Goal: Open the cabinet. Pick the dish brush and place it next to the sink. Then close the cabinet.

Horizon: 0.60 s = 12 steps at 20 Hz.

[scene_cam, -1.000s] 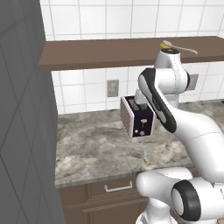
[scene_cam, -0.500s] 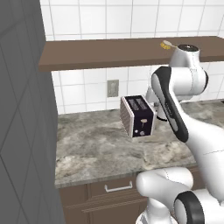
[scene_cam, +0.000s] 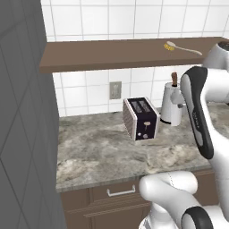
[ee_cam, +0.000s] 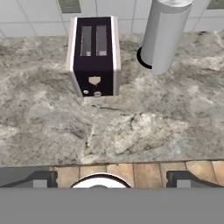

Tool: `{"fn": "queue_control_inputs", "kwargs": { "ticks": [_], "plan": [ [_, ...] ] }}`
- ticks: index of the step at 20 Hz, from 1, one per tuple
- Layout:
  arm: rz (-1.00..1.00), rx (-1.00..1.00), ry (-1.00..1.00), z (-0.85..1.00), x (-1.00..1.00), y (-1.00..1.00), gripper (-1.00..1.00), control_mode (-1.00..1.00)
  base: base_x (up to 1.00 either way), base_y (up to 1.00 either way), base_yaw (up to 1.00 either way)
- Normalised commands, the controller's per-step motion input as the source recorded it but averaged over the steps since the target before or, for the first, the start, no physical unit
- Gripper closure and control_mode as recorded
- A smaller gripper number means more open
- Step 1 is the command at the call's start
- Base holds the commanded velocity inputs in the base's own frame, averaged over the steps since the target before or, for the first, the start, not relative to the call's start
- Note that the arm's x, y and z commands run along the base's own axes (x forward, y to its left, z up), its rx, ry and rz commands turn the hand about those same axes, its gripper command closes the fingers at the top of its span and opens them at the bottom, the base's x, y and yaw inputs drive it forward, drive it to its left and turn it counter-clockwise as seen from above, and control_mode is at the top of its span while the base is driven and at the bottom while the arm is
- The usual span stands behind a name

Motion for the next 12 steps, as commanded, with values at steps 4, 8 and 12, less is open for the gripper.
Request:
{"fn": "queue_control_inputs", "kwargs": {
  "ticks": [4,8,12],
  "plan": [
    [0.0,-0.01,-0.17,0.51,-0.33,-0.12,-1.0,-1.0,0.0,0.0,0.0],
    [0.0,-0.02,-0.15,0.47,-0.19,-0.13,-1.0,-1.0,0.0,0.0,0.0],
    [0.0,-0.02,-0.14,0.29,-0.03,-0.13,-1.0,-1.0,0.0,0.0,0.0]
  ]
}}
